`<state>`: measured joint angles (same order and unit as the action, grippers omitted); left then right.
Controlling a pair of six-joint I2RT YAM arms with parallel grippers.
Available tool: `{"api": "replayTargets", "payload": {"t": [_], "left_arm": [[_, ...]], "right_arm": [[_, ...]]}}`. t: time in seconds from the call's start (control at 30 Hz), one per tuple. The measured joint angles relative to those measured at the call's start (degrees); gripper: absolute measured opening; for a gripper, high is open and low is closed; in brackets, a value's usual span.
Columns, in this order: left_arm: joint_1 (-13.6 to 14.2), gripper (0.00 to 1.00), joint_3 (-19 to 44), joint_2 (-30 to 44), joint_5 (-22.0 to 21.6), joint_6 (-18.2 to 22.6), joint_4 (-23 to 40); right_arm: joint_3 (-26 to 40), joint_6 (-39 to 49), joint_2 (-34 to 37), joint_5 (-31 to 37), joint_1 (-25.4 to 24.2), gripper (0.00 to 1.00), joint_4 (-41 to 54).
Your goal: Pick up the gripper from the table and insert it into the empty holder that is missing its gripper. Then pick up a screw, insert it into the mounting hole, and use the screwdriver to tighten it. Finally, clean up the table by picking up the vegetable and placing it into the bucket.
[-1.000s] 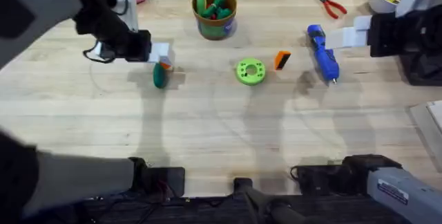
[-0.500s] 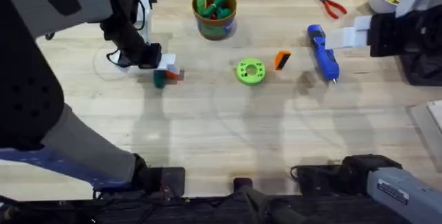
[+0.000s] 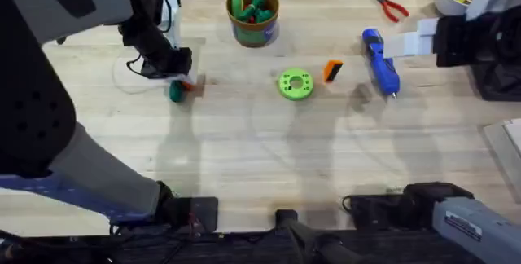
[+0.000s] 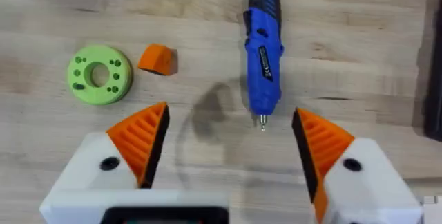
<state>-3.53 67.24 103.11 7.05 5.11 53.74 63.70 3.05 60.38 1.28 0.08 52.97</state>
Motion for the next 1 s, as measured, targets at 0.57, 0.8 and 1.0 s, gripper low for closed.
{"api": "replayTargets", "payload": {"t": [0.57,0.8,1.0], "left_arm": [[0.4,0.022,1.3,-0.4,1.1,0.0,0.7],[5.3,0.022,8.3,-7.8,0.8,0.0,5.3],[6.4,0.347,13.2,-15.5,0.5,0.2,8.7]], "right_arm": [[0.0,0.0,0.0,0.0,0.0,0.991,0.0],[0.0,0.0,0.0,0.0,0.0,0.992,0.0],[0.0,0.0,0.0,0.0,0.0,0.992,0.0]]}}
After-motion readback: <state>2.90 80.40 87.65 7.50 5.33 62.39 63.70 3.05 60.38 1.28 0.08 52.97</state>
